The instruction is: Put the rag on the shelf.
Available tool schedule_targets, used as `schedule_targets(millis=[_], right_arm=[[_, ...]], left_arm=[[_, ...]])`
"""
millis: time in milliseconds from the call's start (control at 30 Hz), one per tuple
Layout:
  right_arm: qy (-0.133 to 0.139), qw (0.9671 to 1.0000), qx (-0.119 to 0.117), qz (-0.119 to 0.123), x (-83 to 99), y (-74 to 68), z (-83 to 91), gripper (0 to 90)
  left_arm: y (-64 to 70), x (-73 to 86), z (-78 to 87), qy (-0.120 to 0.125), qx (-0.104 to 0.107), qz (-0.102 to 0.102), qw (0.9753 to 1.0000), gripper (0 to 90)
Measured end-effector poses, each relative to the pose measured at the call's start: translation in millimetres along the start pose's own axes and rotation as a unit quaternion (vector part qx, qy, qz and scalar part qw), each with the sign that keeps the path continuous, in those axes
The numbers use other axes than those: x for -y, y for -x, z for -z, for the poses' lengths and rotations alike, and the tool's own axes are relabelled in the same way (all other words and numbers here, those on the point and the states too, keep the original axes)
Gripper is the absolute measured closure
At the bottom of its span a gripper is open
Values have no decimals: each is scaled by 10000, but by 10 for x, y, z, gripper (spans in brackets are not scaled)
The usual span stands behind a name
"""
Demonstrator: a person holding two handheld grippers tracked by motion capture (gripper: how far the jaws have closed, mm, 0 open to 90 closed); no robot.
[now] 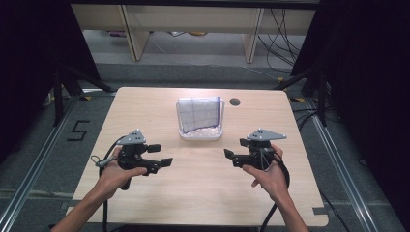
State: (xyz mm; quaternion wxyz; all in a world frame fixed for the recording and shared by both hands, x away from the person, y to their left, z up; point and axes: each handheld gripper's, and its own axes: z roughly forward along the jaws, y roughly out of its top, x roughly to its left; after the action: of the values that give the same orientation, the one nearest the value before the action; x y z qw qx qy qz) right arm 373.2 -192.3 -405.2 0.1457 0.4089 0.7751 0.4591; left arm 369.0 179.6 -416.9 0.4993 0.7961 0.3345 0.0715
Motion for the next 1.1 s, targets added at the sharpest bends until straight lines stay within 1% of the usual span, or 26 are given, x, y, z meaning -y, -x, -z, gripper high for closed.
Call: schedule_targets(millis=[33,100,133,167,200,267,333,367,433,467,500,533,567,600,667,700,733,800,833,900,933,967,1000,1033,1067,1100], right_arm=[[37,10000,51,61,37,-2,0,277],[-23,10000,-68,-47,81,-14,-4,273],[-37,10000,-44,-53,111,-23,-4,273],[-49,9999,-97,-98,135,-27,-10,273],[4,10000,-79,-30,158,-10,-20,271],[-15,9999,-66,-107,194,-26,-20,269],[-38,9998,-163,-53,238,-20,-24,265],[-49,9997,-151,-166,269,-52,-23,264],[-87,9998,-179,-37,317,-50,-30,263],[-90,9996,-261,-27,346,-60,-44,260],[-111,9995,-266,-133,370,-91,-50,258],[-119,9995,-282,7,402,-79,-64,258],[-177,9996,-235,5,424,-92,-59,258],[-156,9994,-297,-58,445,-110,-75,257],[-249,9992,-313,24,480,-98,-84,257],[-224,9991,-337,-87,505,-116,-98,255],[-222,9991,-371,36,514,-95,-111,255],[-286,9991,-325,-36,538,-106,-104,254],[-307,9990,-327,-61,549,-122,-100,253],[-274,9990,-359,31,564,-109,-100,250],[-293,9989,-353,-8,574,-117,-94,249],[-341,9988,-323,-134,584,-143,-80,249],[-280,9990,-344,-84,594,-132,-86,247],[-329,9989,-323,-111,605,-145,-70,247],[-287,9990,-347,9,625,-132,-72,245],[-327,9988,-373,4,641,-139,-68,242]], left_arm=[[13,21,-2,28,-19,-22,10000,264],[32,59,2,-7,-8,-42,10000,264],[43,83,-3,8,20,-32,10000,264],[53,105,-4,-8,41,-34,10000,263],[60,129,-5,0,56,-58,10000,263],[77,172,1,-78,15,-70,9999,263],[98,246,-11,-35,32,-31,10000,263],[111,281,-8,-62,-8,-58,10000,263],[129,351,-20,-100,26,-83,9999,263],[135,374,-22,-114,17,-107,9999,263],[142,405,-23,-125,54,-106,9999,263],[151,428,-21,-145,26,-117,9998,263],[157,446,-24,-144,-3,-135,9998,262],[162,463,-22,-187,-24,-142,9997,263],[169,501,-28,-194,14,-110,9998,262],[177,518,-28,-208,-19,-121,9997,263],[179,535,-28,-225,-34,-150,9996,263],[185,577,-32,-229,24,-96,9997,263],[177,592,-24,-277,42,-142,9995,262],[180,636,-21,-258,-11,-94,9996,263],[180,655,-21,-252,2,-64,9997,263],[182,669,-17,-262,-15,-53,9996,263],[188,685,-13,-267,-1,-24,9996,263],[189,702,0,-325,26,-60,9994,263],[199,720,-2,-285,27,-66,9996,263],[207,734,3,-316,9,-105,9994,263]])
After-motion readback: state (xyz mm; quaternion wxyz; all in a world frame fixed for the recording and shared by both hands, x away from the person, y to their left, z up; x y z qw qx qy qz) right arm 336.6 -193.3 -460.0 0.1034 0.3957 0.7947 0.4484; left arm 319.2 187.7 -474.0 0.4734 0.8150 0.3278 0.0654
